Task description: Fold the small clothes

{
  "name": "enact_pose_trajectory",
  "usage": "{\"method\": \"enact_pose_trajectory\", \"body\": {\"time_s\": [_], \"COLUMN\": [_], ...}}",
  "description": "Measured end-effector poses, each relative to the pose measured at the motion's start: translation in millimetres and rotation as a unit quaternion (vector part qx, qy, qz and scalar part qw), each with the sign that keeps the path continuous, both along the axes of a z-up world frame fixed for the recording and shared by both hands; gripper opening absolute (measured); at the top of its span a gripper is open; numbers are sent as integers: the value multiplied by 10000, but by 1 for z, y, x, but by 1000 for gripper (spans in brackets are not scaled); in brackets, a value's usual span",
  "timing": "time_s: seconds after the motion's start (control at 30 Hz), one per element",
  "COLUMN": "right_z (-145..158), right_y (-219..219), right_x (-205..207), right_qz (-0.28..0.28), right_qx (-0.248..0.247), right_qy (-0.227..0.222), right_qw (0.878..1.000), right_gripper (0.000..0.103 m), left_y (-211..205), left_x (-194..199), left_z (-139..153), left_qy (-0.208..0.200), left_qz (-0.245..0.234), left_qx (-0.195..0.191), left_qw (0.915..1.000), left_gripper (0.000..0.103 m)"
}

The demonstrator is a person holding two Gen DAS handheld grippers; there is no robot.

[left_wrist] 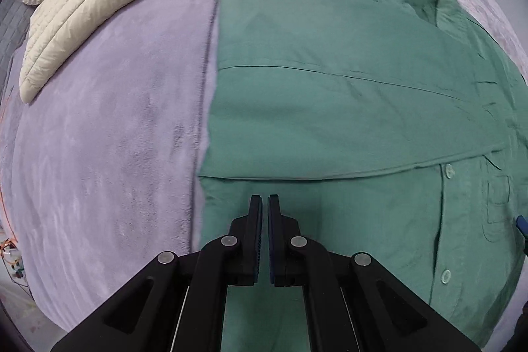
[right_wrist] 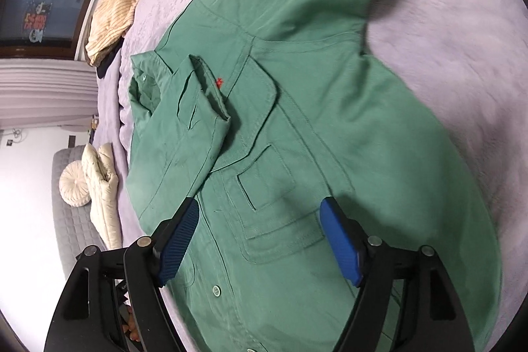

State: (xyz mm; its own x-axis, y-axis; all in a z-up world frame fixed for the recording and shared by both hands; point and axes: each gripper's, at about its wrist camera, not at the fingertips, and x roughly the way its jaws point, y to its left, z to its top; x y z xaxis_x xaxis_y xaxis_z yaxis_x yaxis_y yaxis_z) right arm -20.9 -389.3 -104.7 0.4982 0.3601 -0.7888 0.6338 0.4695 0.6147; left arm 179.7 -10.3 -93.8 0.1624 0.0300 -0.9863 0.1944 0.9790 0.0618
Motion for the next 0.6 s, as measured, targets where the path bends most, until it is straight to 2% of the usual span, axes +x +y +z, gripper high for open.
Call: {"method": "enact_pose_trajectory", "body": {"time_s": [0.27,0.43,0.5,0.53,0.57,0.6], "right_z": [11,13,13,14,15,15], "right_y": [-42,-80,-95,-103,-109,-116], "right_x": [-30,-51,-58,-62,-64,-66], "right_qz": [-366,-736,-887,-959,-997,-1028], "right_qx": [-122,-182,-212,-241,-267,-295], "right_qy": [-141,-213,-241,-261,-269,-269], "right_qw": [9992,9969,9955,9948,9943,9939], "right_gripper": [80,80,83,83,83,83], "left_y": [-87,-128,-144,-154,-162,-170], "left_x": [-18,-30,-35,-35,-37,-38], "left_z": [5,1,1,0,-1,-1], "left_qy": [-7,201,190,190,205,189], "left_qz": [-701,-940,-1001,-1020,-1024,-995], "left_qx": [-203,-450,-432,-433,-457,-463], "left_qw": [9973,9944,9939,9937,9935,9938], "left_gripper": [4,4,5,22,74,98]}}
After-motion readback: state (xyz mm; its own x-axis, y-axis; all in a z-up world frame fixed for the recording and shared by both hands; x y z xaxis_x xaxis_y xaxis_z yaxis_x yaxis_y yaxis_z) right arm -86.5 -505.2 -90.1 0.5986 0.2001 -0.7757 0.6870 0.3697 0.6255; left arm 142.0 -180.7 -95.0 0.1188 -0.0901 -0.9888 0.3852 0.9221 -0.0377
